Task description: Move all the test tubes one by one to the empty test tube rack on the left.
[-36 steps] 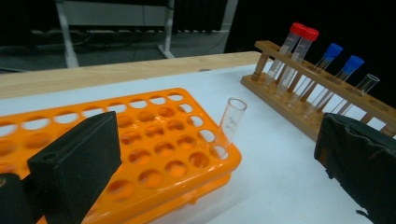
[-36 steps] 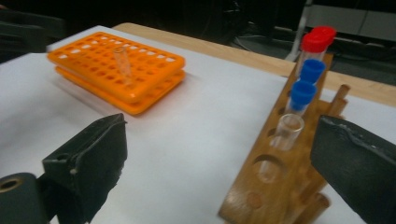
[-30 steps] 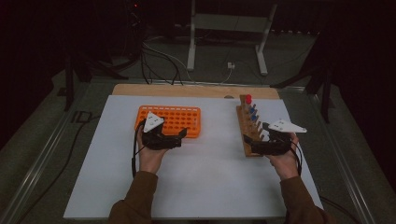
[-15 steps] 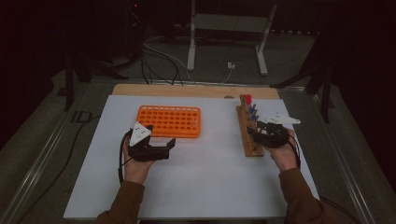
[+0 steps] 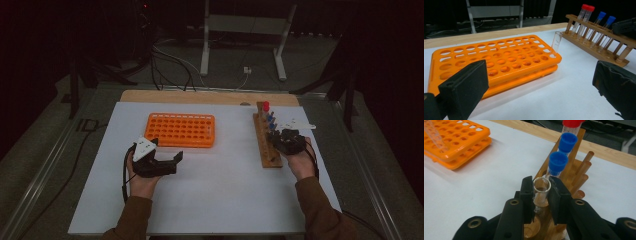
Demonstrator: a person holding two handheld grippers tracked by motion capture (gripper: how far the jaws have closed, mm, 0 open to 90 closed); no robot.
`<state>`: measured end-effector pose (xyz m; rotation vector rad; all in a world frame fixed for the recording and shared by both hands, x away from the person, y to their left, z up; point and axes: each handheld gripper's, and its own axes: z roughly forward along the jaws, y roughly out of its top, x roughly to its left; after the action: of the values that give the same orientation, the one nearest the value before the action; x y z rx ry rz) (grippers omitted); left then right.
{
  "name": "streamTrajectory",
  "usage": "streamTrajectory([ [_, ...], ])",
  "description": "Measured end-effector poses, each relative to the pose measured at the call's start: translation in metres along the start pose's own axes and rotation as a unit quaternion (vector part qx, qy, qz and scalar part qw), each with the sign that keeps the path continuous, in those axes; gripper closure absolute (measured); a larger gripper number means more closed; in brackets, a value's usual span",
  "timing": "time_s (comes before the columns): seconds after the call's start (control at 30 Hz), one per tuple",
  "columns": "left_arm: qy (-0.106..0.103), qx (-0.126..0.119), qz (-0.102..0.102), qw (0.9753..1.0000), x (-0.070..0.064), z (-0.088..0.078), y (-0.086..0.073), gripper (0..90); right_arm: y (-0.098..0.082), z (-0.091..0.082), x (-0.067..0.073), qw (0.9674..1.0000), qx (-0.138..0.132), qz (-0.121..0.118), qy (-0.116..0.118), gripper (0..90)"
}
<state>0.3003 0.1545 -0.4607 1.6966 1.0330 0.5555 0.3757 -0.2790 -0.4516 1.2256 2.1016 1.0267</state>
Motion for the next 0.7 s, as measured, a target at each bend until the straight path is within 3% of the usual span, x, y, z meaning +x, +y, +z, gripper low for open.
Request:
streamTrajectory([
  [0.4, 0.003, 0.006, 0.008, 0.9999, -0.004, 0.003, -0.002, 1.0, 0.001, 0.003, 0.000, 1.0000, -0.001, 0.004, -0.006, 76.2],
  [0.7, 0.008, 0.008, 0.013, 0.9998, -0.005, 0.004, -0.003, 1.0, 0.009, -0.011, -0.001, 0.9999, -0.016, 0.006, 0.001, 76.3],
])
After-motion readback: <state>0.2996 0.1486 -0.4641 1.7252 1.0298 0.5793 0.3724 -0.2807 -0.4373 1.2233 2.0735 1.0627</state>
